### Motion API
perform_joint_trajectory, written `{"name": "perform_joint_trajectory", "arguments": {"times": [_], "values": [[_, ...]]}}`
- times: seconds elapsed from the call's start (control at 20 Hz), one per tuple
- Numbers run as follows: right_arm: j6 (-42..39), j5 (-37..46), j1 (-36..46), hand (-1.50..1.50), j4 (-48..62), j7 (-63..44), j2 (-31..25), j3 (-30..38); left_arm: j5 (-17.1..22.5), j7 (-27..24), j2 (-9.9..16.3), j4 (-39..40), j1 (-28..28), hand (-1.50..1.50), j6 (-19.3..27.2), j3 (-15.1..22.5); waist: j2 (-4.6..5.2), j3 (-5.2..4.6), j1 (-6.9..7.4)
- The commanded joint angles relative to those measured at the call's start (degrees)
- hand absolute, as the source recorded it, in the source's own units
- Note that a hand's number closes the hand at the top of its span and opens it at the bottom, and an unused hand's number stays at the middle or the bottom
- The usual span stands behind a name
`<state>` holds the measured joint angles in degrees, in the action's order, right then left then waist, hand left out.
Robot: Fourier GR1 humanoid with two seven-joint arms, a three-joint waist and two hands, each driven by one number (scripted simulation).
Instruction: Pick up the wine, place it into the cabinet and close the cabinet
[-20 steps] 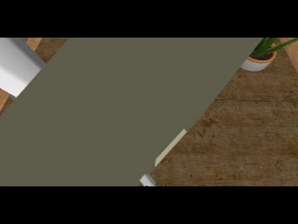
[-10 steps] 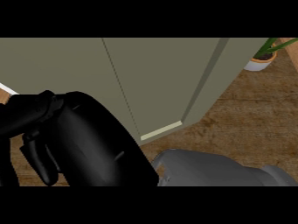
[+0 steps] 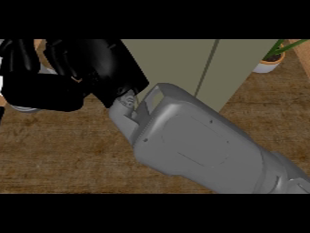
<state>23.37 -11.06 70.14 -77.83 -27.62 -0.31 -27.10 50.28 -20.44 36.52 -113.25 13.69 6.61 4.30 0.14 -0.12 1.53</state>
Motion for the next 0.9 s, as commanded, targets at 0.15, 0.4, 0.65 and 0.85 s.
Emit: {"name": "perform_joint_trajectory", "arguments": {"times": [0.15,0.4,0.65,0.85], "values": [[-6.7,-0.4,-1.2,1.50,10.4,6.9,-0.3,5.3,-1.8,1.3,-1.9,1.2,-0.6,-1.50,-0.5,-0.2,0.04,0.10,-0.78],[-10.5,-1.5,-2.4,1.50,15.2,12.2,-3.3,8.9,-1.5,1.9,-0.8,-1.3,1.1,-1.50,-1.7,-1.9,0.13,0.11,-0.15],[-11.9,0.6,-0.1,1.50,20.9,16.7,-4.2,9.7,-1.9,3.8,-1.3,1.3,-3.9,-1.50,0.4,-1.7,0.81,0.08,-0.76],[-12.4,2.0,0.6,1.50,23.1,17.1,-6.1,10.1,-1.9,4.2,-1.5,-0.3,-2.9,-1.50,0.2,-1.4,0.59,0.06,-0.04]]}}
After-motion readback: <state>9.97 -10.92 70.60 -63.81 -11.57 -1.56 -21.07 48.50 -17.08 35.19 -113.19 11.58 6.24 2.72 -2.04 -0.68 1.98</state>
